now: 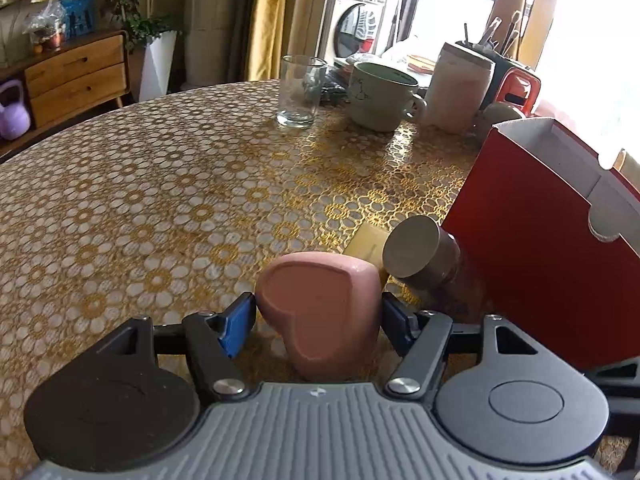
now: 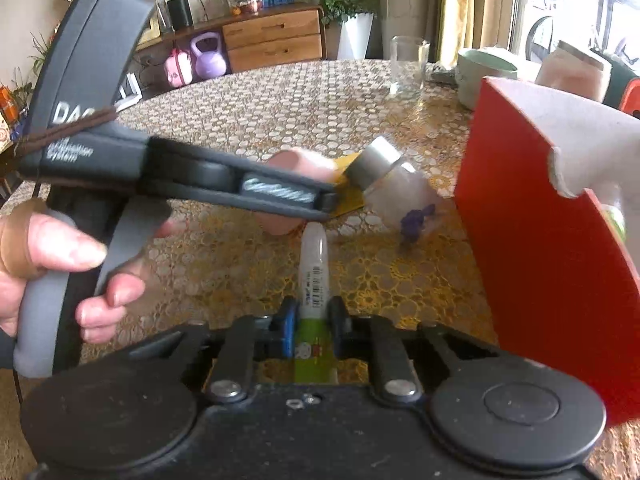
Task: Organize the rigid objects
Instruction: 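Carry the heart cup and marker over the red box with both grippers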
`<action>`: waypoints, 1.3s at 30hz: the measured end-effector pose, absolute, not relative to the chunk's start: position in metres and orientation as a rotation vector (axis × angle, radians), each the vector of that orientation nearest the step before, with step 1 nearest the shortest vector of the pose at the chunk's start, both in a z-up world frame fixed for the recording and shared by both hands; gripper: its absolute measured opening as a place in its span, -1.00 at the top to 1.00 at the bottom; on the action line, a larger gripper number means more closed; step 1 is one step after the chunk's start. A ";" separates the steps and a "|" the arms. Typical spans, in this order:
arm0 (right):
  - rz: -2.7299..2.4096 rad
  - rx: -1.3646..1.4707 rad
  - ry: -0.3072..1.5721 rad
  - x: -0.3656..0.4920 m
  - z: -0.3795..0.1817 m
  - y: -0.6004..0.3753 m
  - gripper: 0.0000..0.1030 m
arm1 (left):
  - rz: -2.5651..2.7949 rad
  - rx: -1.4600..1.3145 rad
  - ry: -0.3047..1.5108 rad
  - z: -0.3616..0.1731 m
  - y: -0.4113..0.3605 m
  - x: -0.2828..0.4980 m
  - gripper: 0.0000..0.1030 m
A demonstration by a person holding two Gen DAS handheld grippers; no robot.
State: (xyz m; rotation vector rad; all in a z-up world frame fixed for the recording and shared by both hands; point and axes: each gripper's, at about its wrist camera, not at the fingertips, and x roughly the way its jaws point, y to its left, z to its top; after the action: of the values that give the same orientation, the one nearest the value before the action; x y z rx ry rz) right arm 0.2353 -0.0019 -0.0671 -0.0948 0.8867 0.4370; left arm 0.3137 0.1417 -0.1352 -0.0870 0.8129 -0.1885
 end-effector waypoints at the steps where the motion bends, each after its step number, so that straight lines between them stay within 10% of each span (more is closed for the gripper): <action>1: 0.438 -0.090 0.884 0.231 -0.065 -0.005 0.69 | -0.181 -0.089 0.814 -0.134 0.144 0.309 -0.31; 39: 0.400 0.149 0.663 0.185 0.068 -0.181 0.69 | -0.202 0.015 0.758 0.006 0.010 0.191 -0.31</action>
State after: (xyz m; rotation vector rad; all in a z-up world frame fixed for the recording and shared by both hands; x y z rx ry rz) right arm 0.1853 -0.1806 0.0682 0.1491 0.6628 0.3995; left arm 0.1911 0.0102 0.0058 0.0153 0.7583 -0.2019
